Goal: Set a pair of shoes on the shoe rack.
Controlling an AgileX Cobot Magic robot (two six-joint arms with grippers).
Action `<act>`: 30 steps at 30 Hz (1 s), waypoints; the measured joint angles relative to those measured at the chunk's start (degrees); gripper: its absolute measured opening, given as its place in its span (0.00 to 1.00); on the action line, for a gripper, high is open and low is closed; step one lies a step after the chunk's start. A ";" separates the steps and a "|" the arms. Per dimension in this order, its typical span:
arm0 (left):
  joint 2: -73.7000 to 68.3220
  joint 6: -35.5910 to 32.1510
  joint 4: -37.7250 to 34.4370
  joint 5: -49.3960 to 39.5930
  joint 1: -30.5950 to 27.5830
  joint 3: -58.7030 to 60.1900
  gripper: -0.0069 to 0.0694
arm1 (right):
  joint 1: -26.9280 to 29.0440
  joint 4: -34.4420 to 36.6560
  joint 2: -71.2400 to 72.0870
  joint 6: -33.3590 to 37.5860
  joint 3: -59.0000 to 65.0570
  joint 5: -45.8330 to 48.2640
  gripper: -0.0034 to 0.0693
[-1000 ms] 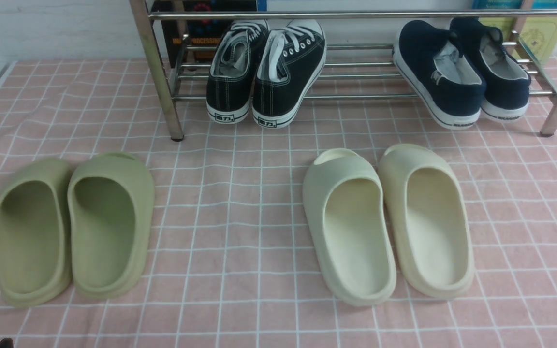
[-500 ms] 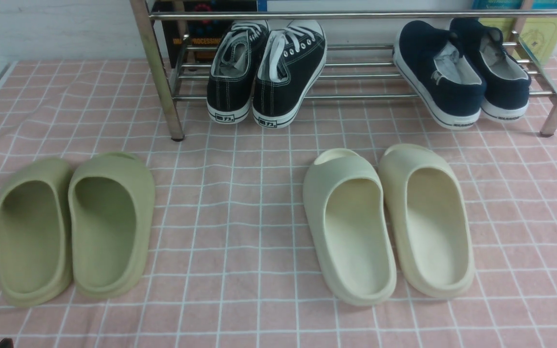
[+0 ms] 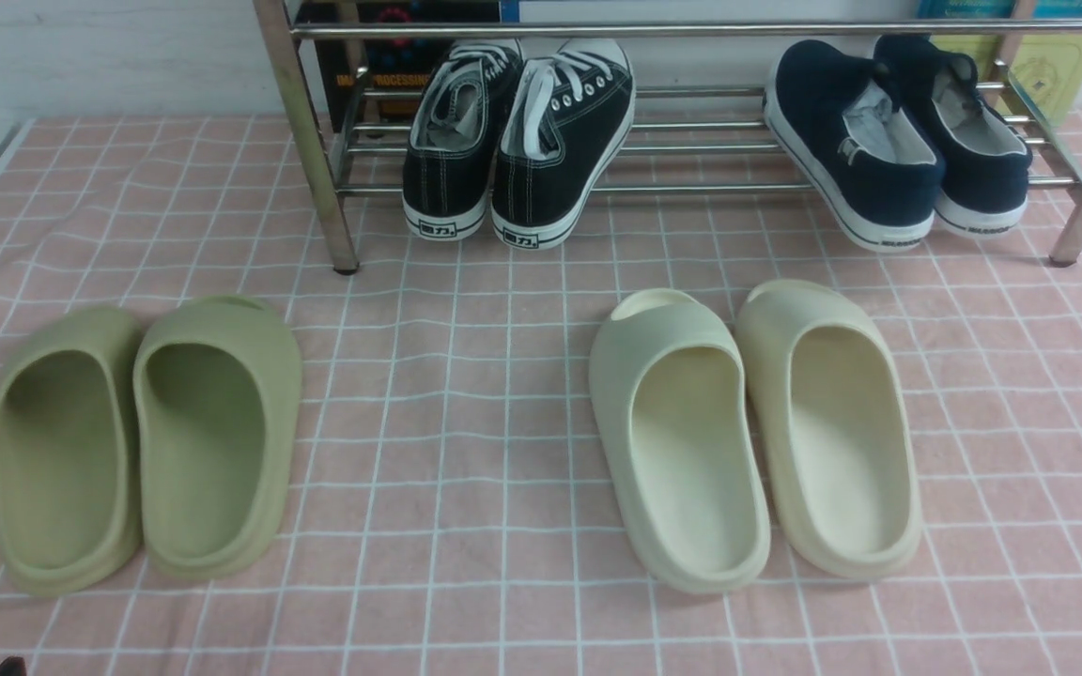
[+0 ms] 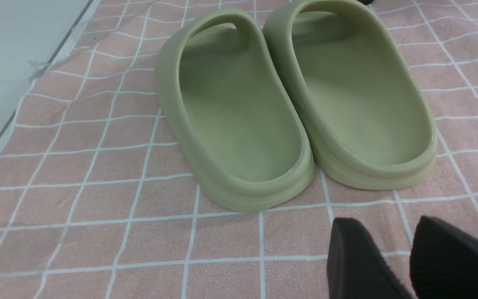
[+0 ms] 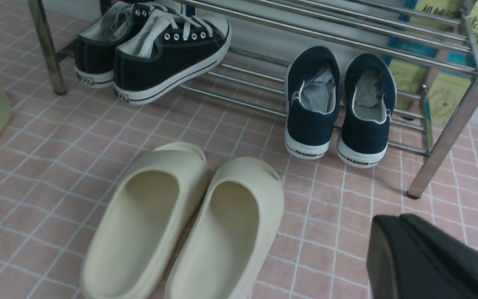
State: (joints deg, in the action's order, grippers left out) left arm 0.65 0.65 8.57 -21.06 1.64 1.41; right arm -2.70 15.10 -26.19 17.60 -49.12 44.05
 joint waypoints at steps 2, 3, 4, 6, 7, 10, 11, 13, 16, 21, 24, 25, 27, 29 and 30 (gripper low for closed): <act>0.00 0.00 0.00 0.00 0.00 0.00 0.40 | 1.12 -0.06 3.44 -0.19 6.55 -7.46 0.02; 0.00 0.00 0.00 0.00 0.00 0.00 0.40 | 1.50 -0.14 3.84 -0.36 8.14 -8.26 0.02; 0.00 0.00 0.00 0.00 0.00 0.00 0.40 | 3.35 -0.99 7.71 -1.64 14.67 -14.99 0.02; 0.00 0.00 0.00 0.00 0.00 0.00 0.40 | 5.75 -2.65 11.74 -4.43 21.71 -20.55 0.02; 0.00 0.00 0.00 0.00 0.00 0.00 0.40 | 7.05 -3.98 13.85 -6.45 25.30 -23.00 0.02; 0.00 0.00 0.00 0.00 0.00 0.00 0.40 | 9.46 -7.25 17.98 -11.35 32.31 -26.33 0.02; 0.00 0.00 0.00 0.00 0.00 0.00 0.40 | 10.20 -9.26 20.21 -15.28 36.14 -27.38 0.02; 0.00 0.00 0.00 0.00 0.00 0.00 0.40 | 10.30 -11.91 23.04 -19.58 41.59 -28.50 0.02; 0.00 0.00 0.00 0.00 0.00 0.00 0.40 | 9.04 -13.16 24.77 -21.93 44.79 -28.77 0.02; 0.00 0.00 0.00 0.00 0.00 0.00 0.40 | 4.09 -15.73 26.73 -23.37 49.23 -29.52 0.02; 0.00 0.00 0.00 0.00 0.00 0.00 0.40 | 3.60 -16.25 26.78 -23.82 50.51 -29.43 0.02; 0.00 0.00 0.00 0.00 0.00 0.00 0.40 | 3.60 -16.47 26.77 -23.99 50.51 -29.15 0.02; 0.00 0.00 0.00 0.00 0.00 0.00 0.40 | 3.60 -16.78 26.77 -24.13 50.51 -28.58 0.02; 0.00 0.00 0.00 0.00 0.00 0.00 0.40 | 3.98 -16.97 26.77 -24.19 50.51 -27.38 0.02; 0.00 0.00 0.00 0.00 0.00 0.00 0.40 | 4.18 -17.01 26.77 -24.19 50.51 -26.91 0.02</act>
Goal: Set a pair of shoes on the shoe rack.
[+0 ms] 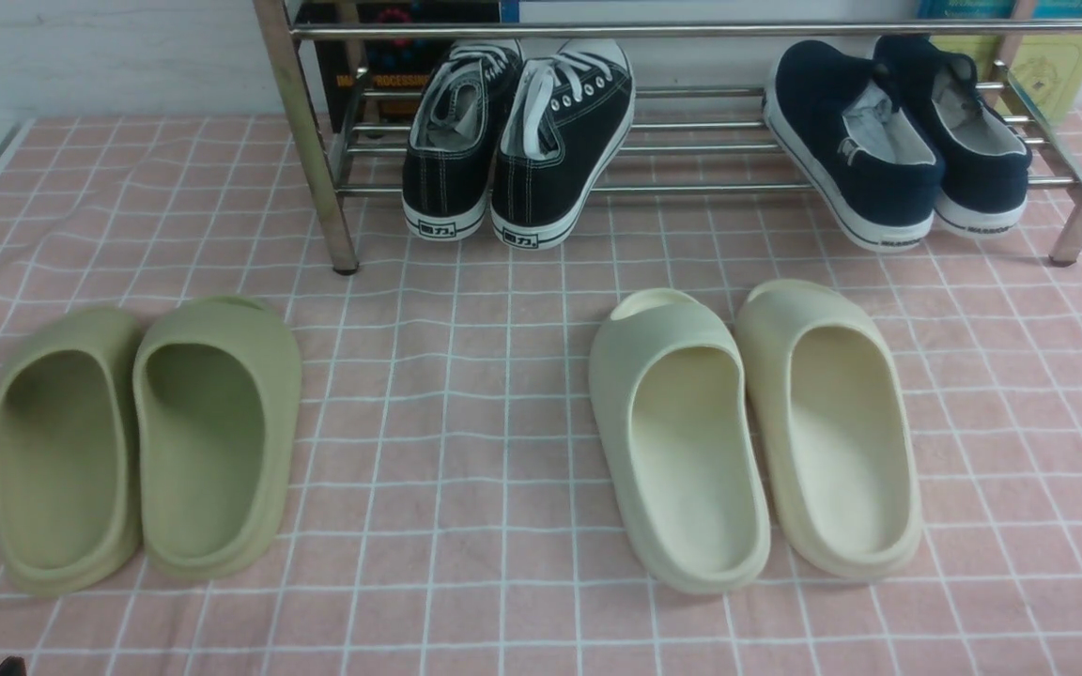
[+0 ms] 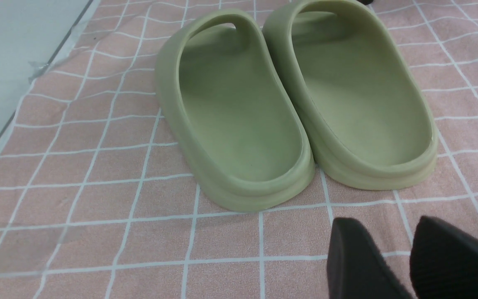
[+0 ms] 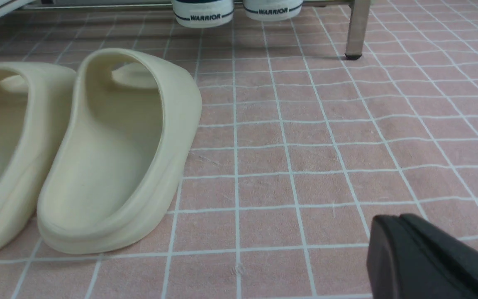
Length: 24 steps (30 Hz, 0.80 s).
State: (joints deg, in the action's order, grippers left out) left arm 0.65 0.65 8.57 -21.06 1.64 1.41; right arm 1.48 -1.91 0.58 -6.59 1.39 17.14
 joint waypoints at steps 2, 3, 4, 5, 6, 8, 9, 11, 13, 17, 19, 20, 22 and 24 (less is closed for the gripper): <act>0.00 0.00 0.00 0.00 0.00 0.00 0.40 | 0.20 -0.24 0.00 -0.07 0.00 0.87 0.02; 0.00 0.00 0.00 0.00 0.00 0.00 0.40 | 0.26 -0.39 0.00 -0.09 0.00 1.15 0.02; 0.00 0.00 0.00 0.00 0.00 0.00 0.40 | 0.26 -0.51 0.00 -0.09 -0.05 1.85 0.02; 0.00 0.00 0.00 0.00 0.00 0.00 0.40 | 0.26 -0.67 0.00 -0.09 -0.11 2.34 0.02; 0.00 0.00 0.00 0.00 0.00 0.00 0.40 | 0.26 -0.75 0.00 -0.09 -0.18 2.47 0.02; 0.00 0.00 0.00 0.00 0.00 0.00 0.40 | 0.26 -1.56 0.00 -0.09 -0.30 3.19 0.02; 0.00 0.00 0.00 0.00 0.00 0.00 0.40 | 0.26 -1.89 0.00 -0.09 -0.30 3.33 0.02; 0.00 0.00 0.00 0.00 0.00 0.00 0.40 | 0.28 -2.27 0.00 -0.09 -0.36 3.43 0.02; 0.00 0.00 0.00 0.00 0.00 0.00 0.40 | 0.28 -2.46 0.00 -0.09 -0.36 3.52 0.02; 0.00 0.00 0.00 0.00 0.00 0.00 0.40 | 0.39 -2.51 0.00 -0.09 -0.36 3.57 0.02; 0.00 0.00 0.00 0.00 0.00 0.00 0.40 | 0.39 -2.51 0.00 -0.09 -0.36 3.57 0.02; 0.00 0.00 0.00 0.00 0.00 0.00 0.40 | 0.39 -2.56 0.00 -0.09 -0.36 3.57 0.02; 0.00 0.00 0.00 0.00 0.00 0.00 0.40 | 0.39 -2.58 0.00 -0.09 -0.36 3.57 0.02; 0.00 0.00 0.00 0.00 0.00 0.00 0.40 | 0.39 -2.58 0.00 -0.09 -0.36 3.57 0.02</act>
